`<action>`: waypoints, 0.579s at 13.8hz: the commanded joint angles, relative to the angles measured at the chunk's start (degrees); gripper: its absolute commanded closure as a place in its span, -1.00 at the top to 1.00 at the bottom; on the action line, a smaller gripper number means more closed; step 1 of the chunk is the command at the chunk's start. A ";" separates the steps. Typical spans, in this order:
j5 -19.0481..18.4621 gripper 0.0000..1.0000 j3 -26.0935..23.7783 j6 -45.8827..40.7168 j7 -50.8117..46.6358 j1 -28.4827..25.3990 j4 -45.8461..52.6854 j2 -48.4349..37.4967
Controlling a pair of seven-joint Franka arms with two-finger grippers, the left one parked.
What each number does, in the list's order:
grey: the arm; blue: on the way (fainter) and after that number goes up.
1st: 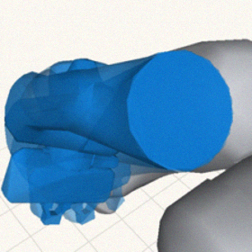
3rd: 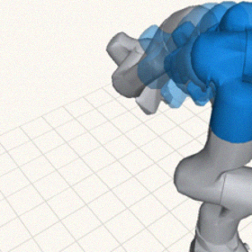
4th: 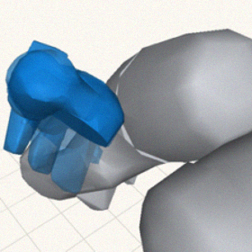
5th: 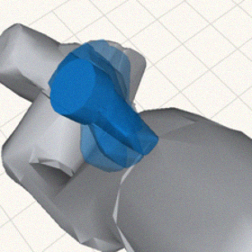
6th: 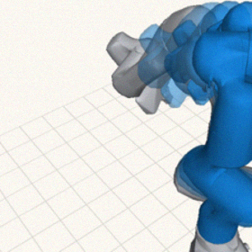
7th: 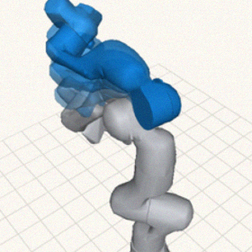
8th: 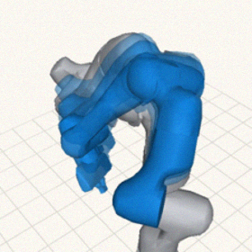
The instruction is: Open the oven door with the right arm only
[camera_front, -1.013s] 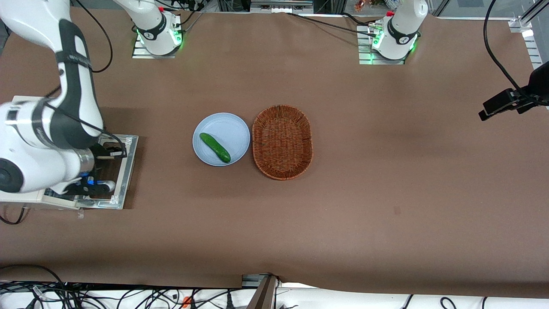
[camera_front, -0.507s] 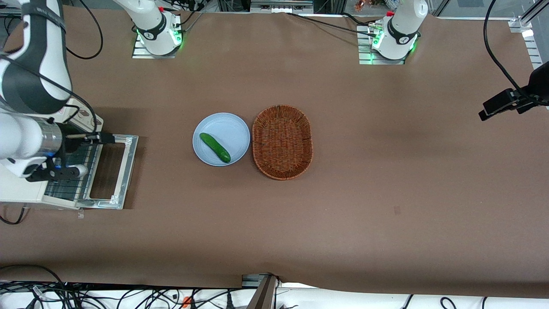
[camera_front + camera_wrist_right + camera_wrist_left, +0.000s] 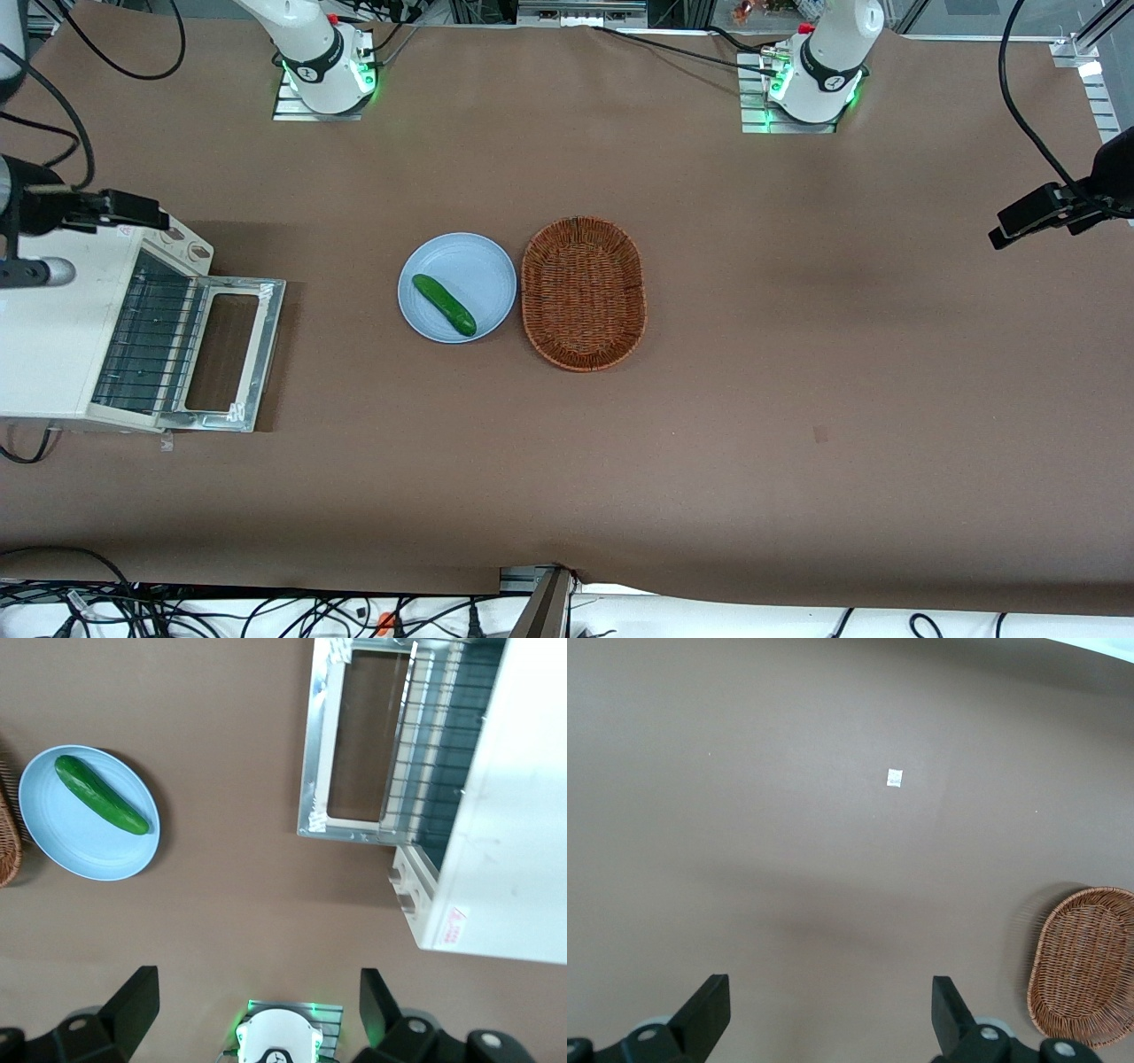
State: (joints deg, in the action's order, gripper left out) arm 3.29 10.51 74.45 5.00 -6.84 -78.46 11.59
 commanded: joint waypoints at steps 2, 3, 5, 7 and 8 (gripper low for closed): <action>-1.80 1.00 -0.75 4.91 0.54 2.25 -12.23 -10.26; -1.88 1.00 -1.45 4.83 0.54 3.40 -12.42 -10.62; -3.11 1.00 -2.07 4.74 0.71 4.73 -12.68 -11.24; -3.12 1.00 -1.81 4.56 0.89 4.82 -11.63 -10.54; -2.85 1.00 -1.72 4.48 0.72 4.82 -10.15 -9.49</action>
State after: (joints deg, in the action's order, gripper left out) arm 1.08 9.99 78.30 5.23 -3.02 -89.09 1.91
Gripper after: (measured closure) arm 0.000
